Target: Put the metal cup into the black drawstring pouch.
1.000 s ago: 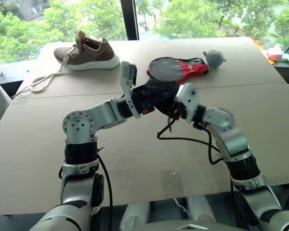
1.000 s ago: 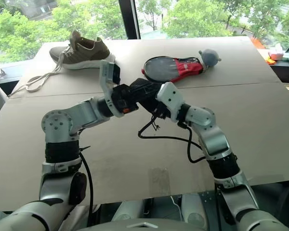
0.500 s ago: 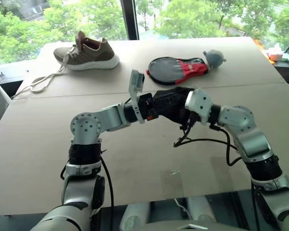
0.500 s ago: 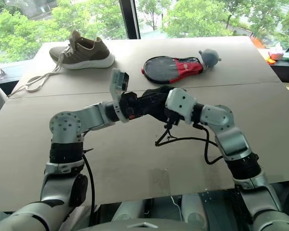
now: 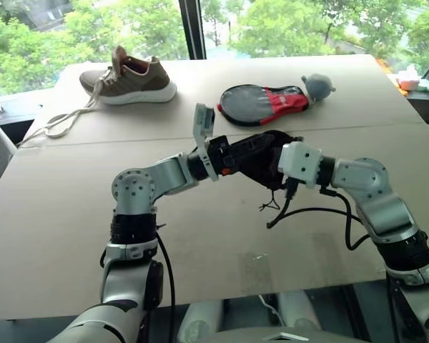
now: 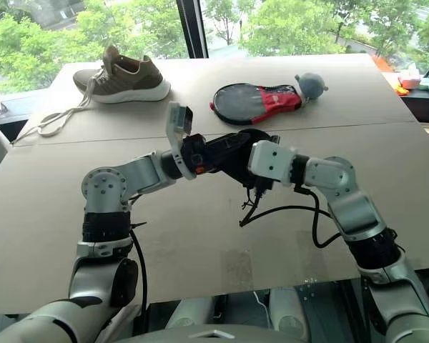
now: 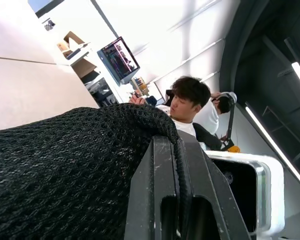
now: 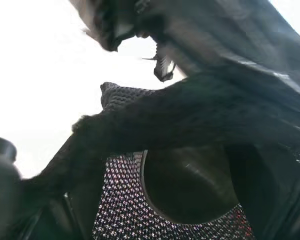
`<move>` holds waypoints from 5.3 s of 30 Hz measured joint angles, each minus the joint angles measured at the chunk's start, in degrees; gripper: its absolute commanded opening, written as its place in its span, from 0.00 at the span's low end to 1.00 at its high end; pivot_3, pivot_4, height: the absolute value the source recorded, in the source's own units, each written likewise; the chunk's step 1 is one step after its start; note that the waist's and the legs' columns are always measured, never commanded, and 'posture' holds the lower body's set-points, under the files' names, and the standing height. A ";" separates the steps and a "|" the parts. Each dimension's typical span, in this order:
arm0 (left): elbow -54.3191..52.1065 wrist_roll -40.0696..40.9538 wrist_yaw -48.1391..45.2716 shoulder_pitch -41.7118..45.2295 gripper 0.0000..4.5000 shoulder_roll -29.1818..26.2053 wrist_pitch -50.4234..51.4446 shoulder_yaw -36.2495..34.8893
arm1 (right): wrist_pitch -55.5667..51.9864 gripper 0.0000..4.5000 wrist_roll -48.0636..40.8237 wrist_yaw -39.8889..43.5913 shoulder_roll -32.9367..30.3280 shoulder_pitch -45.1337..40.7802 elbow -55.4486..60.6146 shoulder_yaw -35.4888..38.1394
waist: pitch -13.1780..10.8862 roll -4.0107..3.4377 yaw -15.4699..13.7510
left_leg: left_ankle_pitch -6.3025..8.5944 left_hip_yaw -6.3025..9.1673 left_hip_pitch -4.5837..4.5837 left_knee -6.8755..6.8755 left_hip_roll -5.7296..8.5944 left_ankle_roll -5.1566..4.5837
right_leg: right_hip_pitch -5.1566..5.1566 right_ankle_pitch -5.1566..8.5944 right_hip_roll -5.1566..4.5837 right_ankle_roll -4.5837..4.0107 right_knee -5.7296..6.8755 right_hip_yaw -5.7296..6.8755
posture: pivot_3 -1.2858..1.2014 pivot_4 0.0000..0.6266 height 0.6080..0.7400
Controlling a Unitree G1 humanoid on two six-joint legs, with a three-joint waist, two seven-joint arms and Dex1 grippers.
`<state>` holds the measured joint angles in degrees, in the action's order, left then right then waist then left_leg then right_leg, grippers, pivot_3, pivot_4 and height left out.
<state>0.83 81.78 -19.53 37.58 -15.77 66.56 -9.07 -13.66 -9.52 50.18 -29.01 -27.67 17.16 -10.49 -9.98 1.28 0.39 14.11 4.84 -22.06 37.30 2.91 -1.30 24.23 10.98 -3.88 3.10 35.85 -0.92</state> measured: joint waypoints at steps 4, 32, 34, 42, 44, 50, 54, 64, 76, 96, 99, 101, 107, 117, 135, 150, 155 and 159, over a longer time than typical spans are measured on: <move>0.00 -0.11 0.01 0.01 0.00 0.19 -0.09 -0.06 | -3.04 0.83 -6.41 1.84 -1.63 1.82 2.57 3.60 | 0.00 0.00 -0.10 | 0.01 -0.02 -0.02 0.01 0.03 -0.02 | 0.00 0.00 -0.04 0.01 -0.03 0.02 | 0.52 0.24 0.97; 0.51 -1.90 0.03 0.43 0.00 1.10 -1.03 -0.13 | 5.13 0.29 -4.83 0.47 -4.57 4.79 2.28 5.73 | 0.00 0.00 0.04 | 0.01 -0.05 -0.01 0.02 0.02 -0.02 | 0.00 0.00 -0.05 0.01 -0.03 0.01 | 0.52 0.24 0.97; 0.51 -2.02 0.03 0.42 0.00 1.17 -1.12 -0.19 | -1.13 0.29 -13.37 -1.42 -2.70 5.64 4.03 9.99 | 0.00 0.01 -0.08 | 0.01 -0.03 -0.02 0.02 0.01 -0.02 | 0.00 0.00 -0.06 0.01 -0.03 0.01 | 0.52 0.24 0.97; 0.60 -3.64 -0.05 0.37 0.00 2.53 -1.98 -0.90 | -20.50 0.29 -43.15 -0.87 -6.80 22.98 5.66 24.54 | 0.00 -0.03 -1.39 | 0.19 -0.01 -0.08 0.02 0.05 -0.34 | -0.03 0.02 -0.08 0.02 -0.08 0.09 | 0.52 0.24 0.97; 0.89 -4.19 -0.03 0.48 0.00 2.64 -2.25 -1.37 | -20.40 0.29 -39.76 2.65 -10.01 28.11 5.95 21.92 | 0.00 -0.03 -1.07 | 0.20 -0.12 -0.06 0.04 0.04 -0.35 | -0.01 0.02 -0.07 0.03 -0.08 0.02 | 0.52 0.24 0.97; 0.94 -5.21 0.02 1.55 0.00 4.21 -2.59 -1.33 | -12.26 0.29 -19.61 -1.91 -7.21 26.82 3.60 7.40 | 0.01 -0.02 0.09 | 0.17 -0.31 0.16 0.10 -0.08 -0.32 | -0.12 0.05 0.05 0.10 0.00 -0.11 | 0.52 0.24 0.97; 1.03 -6.05 0.01 2.13 0.00 4.79 -3.31 -1.50 | -6.01 0.29 -10.82 -6.80 -0.02 22.95 -0.63 1.23 | 0.02 -0.03 0.15 | 0.03 -0.25 0.14 0.13 -0.07 -0.08 | -0.15 0.02 0.08 0.05 -0.01 -0.09 | 0.52 0.24 0.97; 2.02 -7.43 -0.22 2.28 0.00 4.84 -3.43 -1.77 | -2.00 0.29 -7.81 -13.06 7.72 18.45 -3.33 1.85 | 0.01 -0.03 -0.31 | 0.04 -0.08 0.03 0.09 -0.01 -0.07 | -0.06 0.02 0.06 0.04 -0.04 -0.04 | 0.52 0.24 0.97; 2.03 -8.50 -0.73 2.28 0.00 5.66 -3.50 -1.75 | -1.81 0.29 -7.22 -9.97 5.71 18.13 -0.76 0.01 | 0.01 -0.03 0.07 | 0.04 -0.09 0.08 0.10 -0.01 -0.08 | -0.12 0.02 0.08 0.05 -0.03 -0.05 | 0.52 0.24 0.97; 2.02 -8.58 -0.68 2.19 0.00 6.62 -3.73 -1.80 | -1.31 0.00 -7.08 -8.18 5.79 18.14 0.46 -0.07 | 0.01 -0.03 0.09 | 0.04 -0.08 0.08 0.10 -0.01 -0.08 | -0.12 0.02 0.08 0.05 -0.03 -0.04 | 0.52 0.24 0.97; 2.02 -8.58 -0.68 2.19 0.00 6.55 -3.72 -1.95 | -1.31 0.00 -7.14 -8.43 6.07 18.14 0.46 -0.02 | 0.01 -0.03 0.10 | 0.04 -0.08 0.08 0.10 -0.01 -0.08 | -0.12 0.02 0.08 0.05 -0.03 -0.04 | 0.52 0.24 0.97; 2.02 -8.58 -0.68 2.19 0.00 6.48 -3.71 -2.10 | -1.29 0.00 -7.06 -8.45 6.05 18.14 0.46 -0.02 | 0.01 -0.03 0.09 | 0.04 -0.08 0.08 0.10 -0.01 -0.08 | -0.12 0.02 0.08 0.04 -0.03 -0.04 | 0.52 0.24 0.97; 2.25 -5.61 -1.63 2.21 0.22 6.68 -4.26 -5.53 | 2.04 0.00 -2.61 -8.47 1.83 17.14 -0.60 0.53 | 0.01 -0.03 0.09 | 0.04 -0.10 0.08 0.10 -0.01 -0.08 | -0.12 0.02 0.07 0.05 -0.03 -0.05 | 0.52 0.24 0.97; 1.47 -6.08 -2.87 0.06 0.61 2.00 -2.77 -5.58 | 14.91 0.00 12.73 -12.06 -11.52 6.18 -4.57 6.36 | 0.01 -0.03 0.26 | 0.04 -0.23 0.08 0.10 0.00 -0.08 | -0.10 0.02 0.07 0.05 -0.03 -0.11 | 0.52 0.24 0.97; -7.24 -17.96 -19.04 -4.91 0.61 -5.78 -4.89 6.26 | 27.71 0.00 24.99 -23.87 -7.27 -20.79 -12.87 6.64 | -0.01 -0.01 0.05 | 0.04 -0.18 -0.01 0.03 -0.02 -0.07 | -0.01 0.01 0.01 0.01 -0.08 -0.07 | 0.52 0.24 0.97; -5.33 -31.33 -21.34 8.32 0.61 -0.55 -27.39 2.74 | 27.71 0.00 22.50 -19.98 -5.43 -19.64 -12.53 4.72 | -0.01 -0.01 0.36 | 0.04 -0.23 0.01 0.01 0.00 -0.09 | 0.00 0.01 -0.02 0.02 -0.09 -0.07 | 0.52 0.24 0.97; -2.44 -36.10 -19.95 9.12 0.61 1.17 -29.69 4.84 | 27.19 0.00 21.81 -18.59 -4.03 -19.25 -10.59 4.04 | -0.02 -0.01 0.33 | 0.04 -0.19 -0.02 0.01 0.00 -0.09 | 0.02 0.00 0.00 0.03 -0.09 -0.05 | 0.52 0.24 0.97; -2.43 -36.80 -21.06 9.15 0.61 1.44 -29.66 5.59 | 25.89 0.00 21.26 -17.56 -3.21 -18.97 -9.10 3.50 | -0.02 -0.01 0.33 | 0.04 -0.18 -0.02 0.01 0.01 -0.09 | 0.02 0.00 -0.01 0.03 -0.07 -0.04 | 0.52 0.24 0.97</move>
<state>-1.61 44.98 -40.59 46.74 -14.32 36.89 -3.49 12.23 11.73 32.63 -32.21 -46.64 8.06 -6.99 -10.00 1.27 0.72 14.15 4.66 -22.08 37.31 2.92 -1.39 24.25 10.98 -3.89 3.13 35.78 -0.96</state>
